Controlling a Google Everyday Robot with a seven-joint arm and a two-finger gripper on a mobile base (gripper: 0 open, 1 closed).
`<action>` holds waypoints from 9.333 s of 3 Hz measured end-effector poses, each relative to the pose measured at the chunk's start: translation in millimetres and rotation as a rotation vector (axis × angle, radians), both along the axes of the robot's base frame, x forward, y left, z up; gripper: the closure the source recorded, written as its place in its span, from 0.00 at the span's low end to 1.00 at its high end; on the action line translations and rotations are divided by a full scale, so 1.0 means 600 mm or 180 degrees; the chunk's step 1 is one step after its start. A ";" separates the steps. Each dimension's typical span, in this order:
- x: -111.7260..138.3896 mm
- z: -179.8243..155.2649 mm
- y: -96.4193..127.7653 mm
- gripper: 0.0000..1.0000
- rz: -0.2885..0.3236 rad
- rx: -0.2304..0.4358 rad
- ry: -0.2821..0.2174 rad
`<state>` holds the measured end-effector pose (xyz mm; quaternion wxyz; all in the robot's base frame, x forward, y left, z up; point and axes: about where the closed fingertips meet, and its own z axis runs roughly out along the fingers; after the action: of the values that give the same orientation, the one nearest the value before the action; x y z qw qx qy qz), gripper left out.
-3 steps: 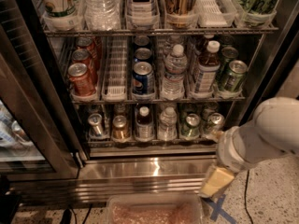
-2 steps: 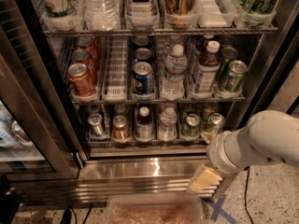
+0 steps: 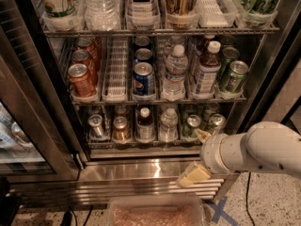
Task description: Pick water bottle from bottom shelf of fridge
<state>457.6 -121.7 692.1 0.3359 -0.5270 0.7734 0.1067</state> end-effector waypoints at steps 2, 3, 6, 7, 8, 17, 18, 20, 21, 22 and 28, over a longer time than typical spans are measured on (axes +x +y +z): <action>-0.001 -0.003 0.008 0.00 -0.0026 0.0162 -0.0042; -0.002 -0.007 0.004 0.00 -0.0066 0.0174 -0.0041; 0.054 -0.079 0.012 0.00 -0.0299 0.0497 -0.0308; 0.054 -0.079 0.012 0.00 -0.0299 0.0498 -0.0309; 0.052 -0.082 0.015 0.00 -0.0410 0.0700 -0.0377; 0.132 -0.084 0.065 0.00 -0.1078 0.1589 -0.1447; 0.136 -0.092 0.061 0.02 -0.1156 0.1490 -0.1505; 0.153 -0.103 0.043 0.00 -0.1415 0.1266 -0.1671; 0.155 -0.105 0.045 0.02 -0.1433 0.1247 -0.1717; 0.162 -0.108 0.048 0.19 -0.1467 0.1222 -0.1786; 0.222 -0.124 0.046 0.32 -0.2036 0.1165 -0.2151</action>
Offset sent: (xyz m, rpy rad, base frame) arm -0.0006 0.0039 -0.0015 0.0433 -0.0116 -0.0070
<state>591.0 -94.3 617.8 0.6705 -0.2009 0.7128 -0.0445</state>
